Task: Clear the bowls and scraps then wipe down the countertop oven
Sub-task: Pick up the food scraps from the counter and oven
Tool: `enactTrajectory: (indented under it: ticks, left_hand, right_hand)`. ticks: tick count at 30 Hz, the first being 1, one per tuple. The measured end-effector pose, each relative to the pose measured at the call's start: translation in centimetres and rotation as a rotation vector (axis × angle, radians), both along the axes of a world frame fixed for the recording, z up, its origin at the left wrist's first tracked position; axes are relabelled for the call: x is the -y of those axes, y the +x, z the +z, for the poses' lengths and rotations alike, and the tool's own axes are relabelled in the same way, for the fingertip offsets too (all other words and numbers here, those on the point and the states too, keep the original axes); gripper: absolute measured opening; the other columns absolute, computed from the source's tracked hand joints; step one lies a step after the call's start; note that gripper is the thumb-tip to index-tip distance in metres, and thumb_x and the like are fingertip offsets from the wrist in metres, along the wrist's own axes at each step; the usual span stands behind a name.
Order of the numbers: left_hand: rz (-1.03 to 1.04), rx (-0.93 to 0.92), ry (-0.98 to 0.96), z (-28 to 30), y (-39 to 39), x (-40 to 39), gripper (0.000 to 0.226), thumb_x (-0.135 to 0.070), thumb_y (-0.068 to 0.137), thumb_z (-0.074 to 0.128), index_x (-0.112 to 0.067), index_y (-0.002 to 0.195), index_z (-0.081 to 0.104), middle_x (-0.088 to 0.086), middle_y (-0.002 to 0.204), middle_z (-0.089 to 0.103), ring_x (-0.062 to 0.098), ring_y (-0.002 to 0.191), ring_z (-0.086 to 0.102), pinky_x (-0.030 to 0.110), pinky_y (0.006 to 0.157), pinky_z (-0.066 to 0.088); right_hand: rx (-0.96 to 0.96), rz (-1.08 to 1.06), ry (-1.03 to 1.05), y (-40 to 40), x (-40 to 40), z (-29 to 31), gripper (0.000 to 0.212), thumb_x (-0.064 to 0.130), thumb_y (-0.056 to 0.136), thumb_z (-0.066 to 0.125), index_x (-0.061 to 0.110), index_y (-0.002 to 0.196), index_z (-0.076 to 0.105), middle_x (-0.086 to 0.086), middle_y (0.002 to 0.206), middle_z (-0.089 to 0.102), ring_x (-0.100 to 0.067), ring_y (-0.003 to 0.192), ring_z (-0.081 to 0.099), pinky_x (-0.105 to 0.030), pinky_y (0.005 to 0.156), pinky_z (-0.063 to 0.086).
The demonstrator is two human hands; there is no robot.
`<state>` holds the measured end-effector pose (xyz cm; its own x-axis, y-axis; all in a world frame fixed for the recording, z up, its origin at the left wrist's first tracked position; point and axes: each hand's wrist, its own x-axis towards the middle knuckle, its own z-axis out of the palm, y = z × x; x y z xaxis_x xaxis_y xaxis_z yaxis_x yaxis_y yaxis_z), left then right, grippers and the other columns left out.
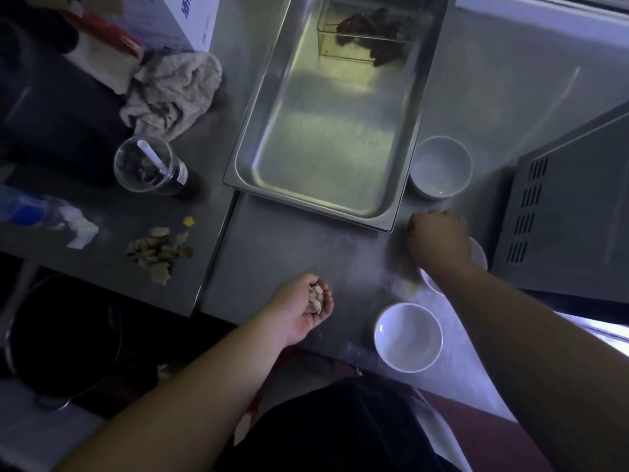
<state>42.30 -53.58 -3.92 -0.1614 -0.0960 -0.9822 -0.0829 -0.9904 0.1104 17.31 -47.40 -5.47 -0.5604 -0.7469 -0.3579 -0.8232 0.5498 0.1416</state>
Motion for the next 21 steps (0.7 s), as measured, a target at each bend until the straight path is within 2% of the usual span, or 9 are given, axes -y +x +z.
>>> enactTrajectory:
  ticks: [8,12,21]
  left_hand:
    - [-0.007,-0.007,-0.005,-0.11,0.2,0.14,0.034,-0.019,0.101,0.051,-0.007,0.07,0.06,0.008,0.068,0.06,0.018,0.064,0.058,0.029,0.06,0.057]
    - [-0.017,-0.009,-0.007,-0.27,0.16,0.0,0.035,-0.019,0.101,0.05,-0.007,0.069,0.059,0.008,0.068,0.06,0.018,0.063,0.058,0.029,0.061,0.057]
    - [-0.008,-0.015,-0.007,-0.34,0.15,-0.64,0.036,-0.018,0.101,0.05,-0.007,0.068,0.058,0.008,0.066,0.058,0.018,0.062,0.056,0.028,0.057,0.056]
  right_hand:
    - [0.05,0.022,0.073,-0.6,0.11,0.36,0.016,0.011,0.085,0.059,0.018,0.098,0.066,-0.01,0.1,0.072,-0.035,0.098,0.068,-0.038,0.086,0.046]
    - [-0.029,0.031,0.112,-0.64,0.1,0.54,0.015,0.019,0.086,0.06,0.021,0.098,0.068,-0.006,0.101,0.073,-0.032,0.1,0.066,-0.037,0.094,0.04]
    - [-0.053,0.018,0.148,-0.32,0.33,0.86,0.015,0.017,0.087,0.058,0.023,0.098,0.067,-0.004,0.101,0.072,-0.031,0.101,0.066,-0.038,0.1,0.035]
